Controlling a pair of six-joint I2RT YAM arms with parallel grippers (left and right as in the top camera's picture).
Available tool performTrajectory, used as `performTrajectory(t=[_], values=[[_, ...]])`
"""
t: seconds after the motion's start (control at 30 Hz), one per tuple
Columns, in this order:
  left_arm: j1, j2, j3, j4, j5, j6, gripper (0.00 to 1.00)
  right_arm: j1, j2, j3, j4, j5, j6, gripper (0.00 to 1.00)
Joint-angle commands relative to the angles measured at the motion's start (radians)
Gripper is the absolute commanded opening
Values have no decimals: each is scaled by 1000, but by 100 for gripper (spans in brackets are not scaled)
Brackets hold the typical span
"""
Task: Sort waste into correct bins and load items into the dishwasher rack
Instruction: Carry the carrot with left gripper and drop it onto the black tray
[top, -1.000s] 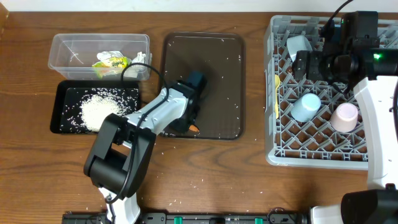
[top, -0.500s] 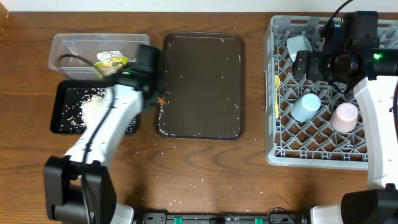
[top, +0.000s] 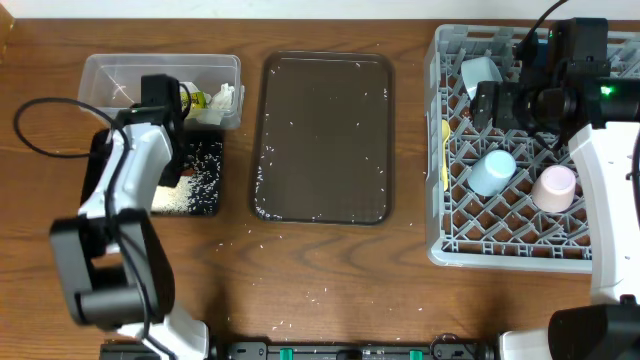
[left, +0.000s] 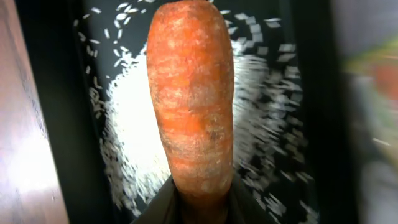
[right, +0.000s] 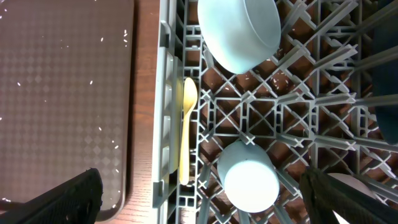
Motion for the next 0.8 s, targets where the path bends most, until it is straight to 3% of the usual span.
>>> performTrajectory(t=[0.0, 0.13, 0.27, 0.47, 0.63, 0.7, 0.77], values=[[15, 66, -16, -3, -34, -19, 16, -6, -5, 11, 0, 7, 5, 99], [18, 114, -16, -2, -33, -23, 18, -6, -5, 11, -1, 7, 5, 99], [18, 114, -16, -2, -34, -23, 47, -6, -5, 6, 3, 7, 5, 99], [18, 84, -6, -1, -34, 0, 58, -6, -3, 6, 15, 7, 5, 99], [18, -27, 42, -35, -19, 164, 62, -6, -3, 6, 17, 7, 5, 99], [18, -101, 56, -48, 10, 254, 73, -6, -4, 6, 11, 6, 5, 98], [15, -189, 57, -51, 61, 346, 85, -6, -12, 6, 6, 6, 5, 89]])
